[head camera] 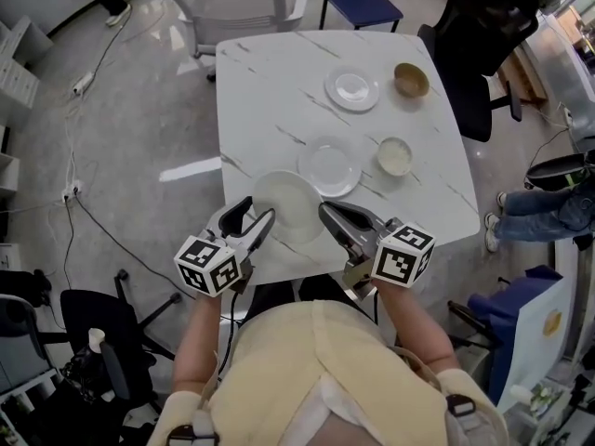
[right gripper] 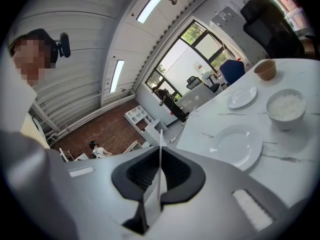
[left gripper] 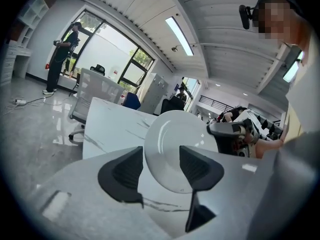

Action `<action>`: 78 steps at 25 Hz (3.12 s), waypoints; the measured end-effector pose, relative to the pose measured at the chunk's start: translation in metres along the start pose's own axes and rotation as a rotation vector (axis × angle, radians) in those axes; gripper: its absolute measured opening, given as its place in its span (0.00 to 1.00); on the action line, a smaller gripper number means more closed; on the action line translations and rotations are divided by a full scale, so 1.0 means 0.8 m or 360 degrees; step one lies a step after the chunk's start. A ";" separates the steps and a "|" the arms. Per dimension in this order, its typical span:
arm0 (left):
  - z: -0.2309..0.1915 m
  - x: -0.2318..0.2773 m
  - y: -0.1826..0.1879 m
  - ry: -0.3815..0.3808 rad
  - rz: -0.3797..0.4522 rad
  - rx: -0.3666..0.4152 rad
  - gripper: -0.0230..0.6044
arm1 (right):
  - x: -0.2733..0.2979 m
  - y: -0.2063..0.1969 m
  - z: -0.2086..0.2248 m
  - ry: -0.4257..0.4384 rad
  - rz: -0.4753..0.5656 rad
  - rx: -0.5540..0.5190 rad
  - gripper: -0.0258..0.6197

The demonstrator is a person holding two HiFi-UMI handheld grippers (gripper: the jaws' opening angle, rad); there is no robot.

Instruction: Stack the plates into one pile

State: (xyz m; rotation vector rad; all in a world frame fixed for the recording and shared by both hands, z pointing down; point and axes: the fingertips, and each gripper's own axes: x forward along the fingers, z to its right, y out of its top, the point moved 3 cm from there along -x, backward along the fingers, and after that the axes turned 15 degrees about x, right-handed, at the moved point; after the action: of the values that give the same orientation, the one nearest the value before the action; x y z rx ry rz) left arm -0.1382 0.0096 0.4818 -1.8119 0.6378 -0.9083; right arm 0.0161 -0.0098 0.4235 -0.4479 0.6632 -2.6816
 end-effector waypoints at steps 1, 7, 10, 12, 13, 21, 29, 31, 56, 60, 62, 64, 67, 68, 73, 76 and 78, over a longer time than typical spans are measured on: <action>0.004 0.004 0.002 -0.0021 0.0002 0.0016 0.39 | -0.003 0.002 0.001 -0.0001 0.0020 0.0004 0.06; 0.011 0.023 0.017 -0.0059 0.0010 0.0084 0.30 | -0.026 0.018 0.010 -0.0050 0.0162 0.0046 0.06; 0.012 0.034 0.022 -0.0095 0.0005 0.0084 0.25 | -0.036 0.023 0.025 -0.0095 0.0223 0.0068 0.06; 0.013 0.042 0.023 -0.0110 -0.0022 0.0117 0.23 | -0.040 0.026 0.033 -0.0135 0.0260 0.0092 0.06; 0.014 0.047 0.024 -0.0120 -0.0038 0.0133 0.23 | -0.042 0.027 0.037 -0.0152 0.0277 0.0104 0.06; 0.004 0.092 0.028 -0.0133 -0.0153 0.0178 0.16 | -0.050 0.036 0.082 -0.0272 0.0435 0.0315 0.07; -0.009 0.141 0.030 -0.0140 -0.0218 0.0155 0.16 | -0.048 0.046 0.129 -0.0361 0.0506 0.0524 0.07; -0.013 0.150 0.027 -0.0133 -0.0239 0.0154 0.16 | -0.045 0.047 0.138 -0.0395 0.0509 0.0545 0.07; -0.034 0.223 0.004 0.0016 -0.0502 0.0337 0.20 | -0.028 0.049 0.202 -0.0911 0.0502 0.0628 0.10; -0.034 0.229 0.001 0.0007 -0.0544 0.0410 0.21 | -0.025 0.049 0.206 -0.1013 0.0465 0.0583 0.10; -0.034 0.231 0.000 0.0008 -0.0557 0.0436 0.21 | -0.023 0.048 0.208 -0.1060 0.0440 0.0558 0.11; -0.033 0.232 -0.001 0.0004 -0.0566 0.0457 0.21 | -0.021 0.046 0.209 -0.1092 0.0414 0.0534 0.13; -0.032 0.234 -0.001 -0.0016 -0.0573 0.0475 0.22 | -0.021 0.045 0.211 -0.1113 0.0396 0.0491 0.16; -0.031 0.234 -0.001 -0.0024 -0.0575 0.0484 0.22 | -0.021 0.045 0.211 -0.1121 0.0391 0.0473 0.16; -0.033 0.234 -0.003 -0.0054 -0.0599 0.0567 0.23 | -0.015 0.043 0.206 -0.1219 0.0335 0.0306 0.21; -0.035 0.231 -0.004 -0.0058 -0.0602 0.0616 0.22 | -0.009 0.042 0.201 -0.1268 0.0309 0.0177 0.27; -0.036 0.229 -0.005 -0.0070 -0.0592 0.0643 0.22 | -0.008 0.042 0.197 -0.1315 0.0289 0.0069 0.30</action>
State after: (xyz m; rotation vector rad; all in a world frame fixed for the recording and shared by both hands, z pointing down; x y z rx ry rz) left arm -0.0548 -0.1424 0.5476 -1.5975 0.0721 -1.1458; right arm 0.0894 -0.0961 0.5384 -1.2994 0.3614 -2.0533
